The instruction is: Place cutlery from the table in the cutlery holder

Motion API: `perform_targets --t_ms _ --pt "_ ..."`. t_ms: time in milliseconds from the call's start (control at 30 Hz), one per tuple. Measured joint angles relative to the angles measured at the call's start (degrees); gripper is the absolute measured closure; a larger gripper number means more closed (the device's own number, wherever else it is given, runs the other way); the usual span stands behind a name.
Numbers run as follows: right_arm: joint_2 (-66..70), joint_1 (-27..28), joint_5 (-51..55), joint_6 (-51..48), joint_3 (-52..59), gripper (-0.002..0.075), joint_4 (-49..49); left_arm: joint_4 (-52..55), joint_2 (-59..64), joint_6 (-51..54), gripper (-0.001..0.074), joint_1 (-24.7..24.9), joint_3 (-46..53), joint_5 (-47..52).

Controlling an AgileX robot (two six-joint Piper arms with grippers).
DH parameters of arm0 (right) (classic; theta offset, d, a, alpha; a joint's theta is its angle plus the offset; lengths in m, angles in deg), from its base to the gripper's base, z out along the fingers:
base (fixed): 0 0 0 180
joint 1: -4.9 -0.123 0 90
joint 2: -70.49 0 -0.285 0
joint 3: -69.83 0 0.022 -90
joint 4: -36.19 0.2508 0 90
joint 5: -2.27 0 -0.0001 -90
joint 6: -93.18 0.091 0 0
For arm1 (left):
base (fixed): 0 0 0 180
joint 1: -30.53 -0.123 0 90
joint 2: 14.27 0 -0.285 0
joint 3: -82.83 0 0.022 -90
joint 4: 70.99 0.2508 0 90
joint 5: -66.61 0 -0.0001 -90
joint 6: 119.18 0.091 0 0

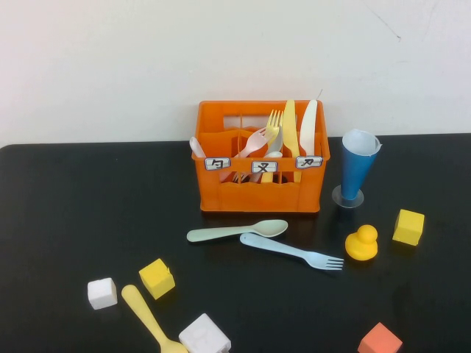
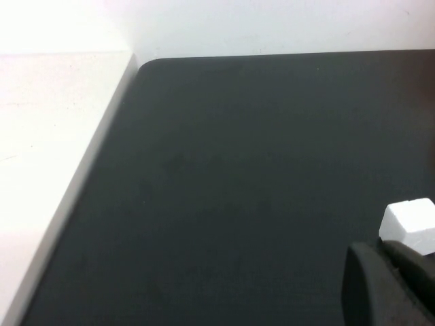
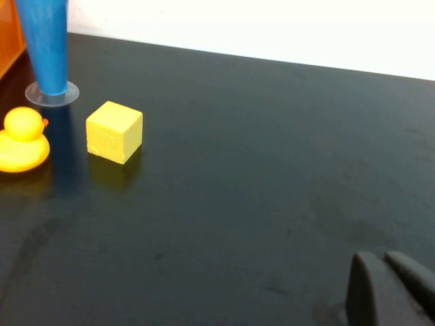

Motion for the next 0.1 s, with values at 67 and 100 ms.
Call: perform_targets --t_ms 67,100 --pt "0.0 0.0 0.0 0.0 0.0 0.073 0.0 0.0 0.0 0.0 0.0736 0.0 0.0 0.0" --pt "0.0 0.0 0.0 0.0 0.0 0.073 0.0 0.0 0.0 0.0 0.0736 0.0 0.0 0.0"
